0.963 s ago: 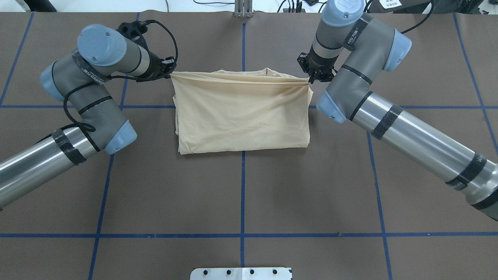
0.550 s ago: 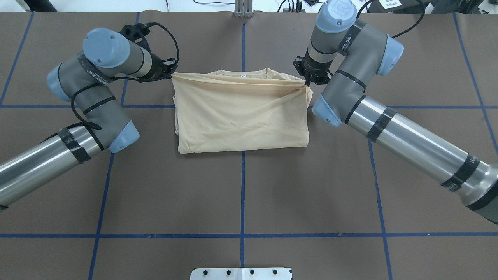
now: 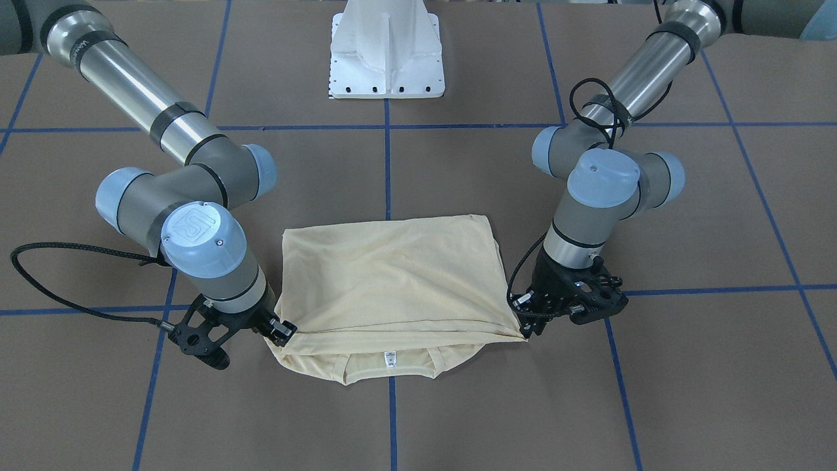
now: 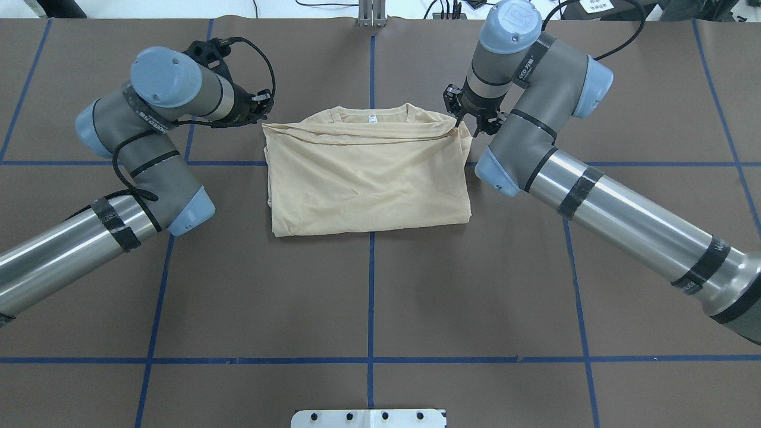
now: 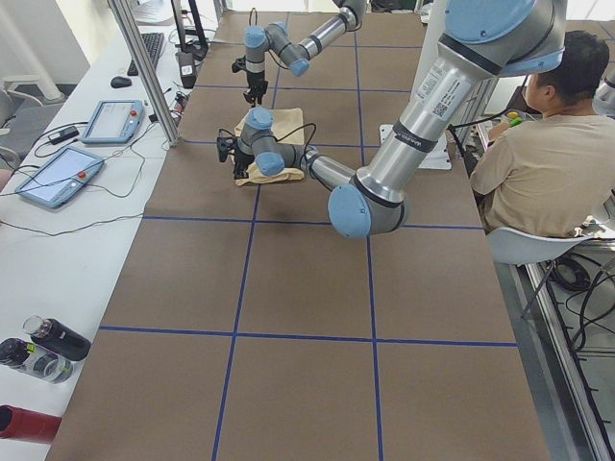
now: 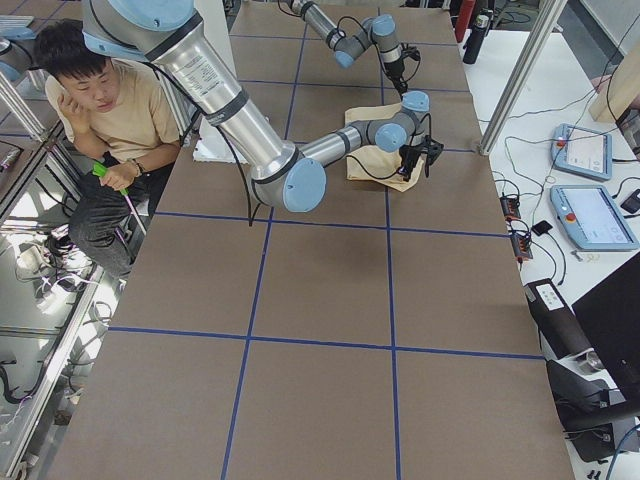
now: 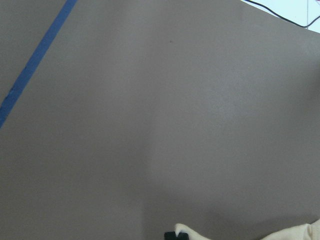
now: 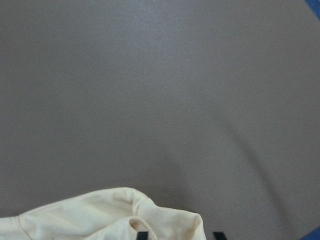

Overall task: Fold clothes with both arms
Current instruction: 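Lower the hem onto the collar edge with both grippers, then release the hem and move the right gripper to the folded bundle's side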

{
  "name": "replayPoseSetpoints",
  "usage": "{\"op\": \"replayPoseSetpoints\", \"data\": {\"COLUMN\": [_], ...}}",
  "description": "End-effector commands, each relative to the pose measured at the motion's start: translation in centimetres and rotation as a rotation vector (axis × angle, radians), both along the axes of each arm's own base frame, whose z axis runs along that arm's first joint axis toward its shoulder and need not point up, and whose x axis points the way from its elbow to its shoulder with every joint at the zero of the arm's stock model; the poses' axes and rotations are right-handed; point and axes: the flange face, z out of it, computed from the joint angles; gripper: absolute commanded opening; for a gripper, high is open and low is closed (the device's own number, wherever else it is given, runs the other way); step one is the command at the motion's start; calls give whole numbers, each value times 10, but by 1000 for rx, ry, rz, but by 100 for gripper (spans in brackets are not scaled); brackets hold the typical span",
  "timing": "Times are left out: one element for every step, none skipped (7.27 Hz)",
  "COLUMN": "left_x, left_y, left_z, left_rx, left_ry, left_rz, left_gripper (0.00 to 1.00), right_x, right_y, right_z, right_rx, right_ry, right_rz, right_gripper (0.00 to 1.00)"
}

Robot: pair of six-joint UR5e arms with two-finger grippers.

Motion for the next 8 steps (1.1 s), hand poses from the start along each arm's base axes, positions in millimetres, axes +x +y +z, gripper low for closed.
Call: {"op": "replayPoseSetpoints", "data": {"left_x": [-7,-16,-32,-42,-45,-51,-54,-58], "left_y": [2,6,9,14,15,16,17,15], "left_z": [-15,-30,-35,-23,-26,-18,-14,-7], "left_rx": [20,38,55,54,81,89,114,137], "left_ry": [21,41,54,51,43,29,9,-27], "left_rz": [-2,-4,-17,-20,-13,-11,3,-35], "left_gripper": [39,39,39,39,40,40,40,40], "right_x": [9,29,45,57,63,61,52,39], "right_y": [8,28,70,117,144,155,173,191], "right_z": [-24,-35,-31,-17,-20,-26,-20,-15], "right_rx": [32,26,15,10,2,-31,-46,-17], "right_ry": [-42,-95,-135,-152,-167,-186,-182,-190], "right_rz": [10,55,77,84,134,180,198,297], "right_gripper": [100,100,100,100,100,100,100,100]}}
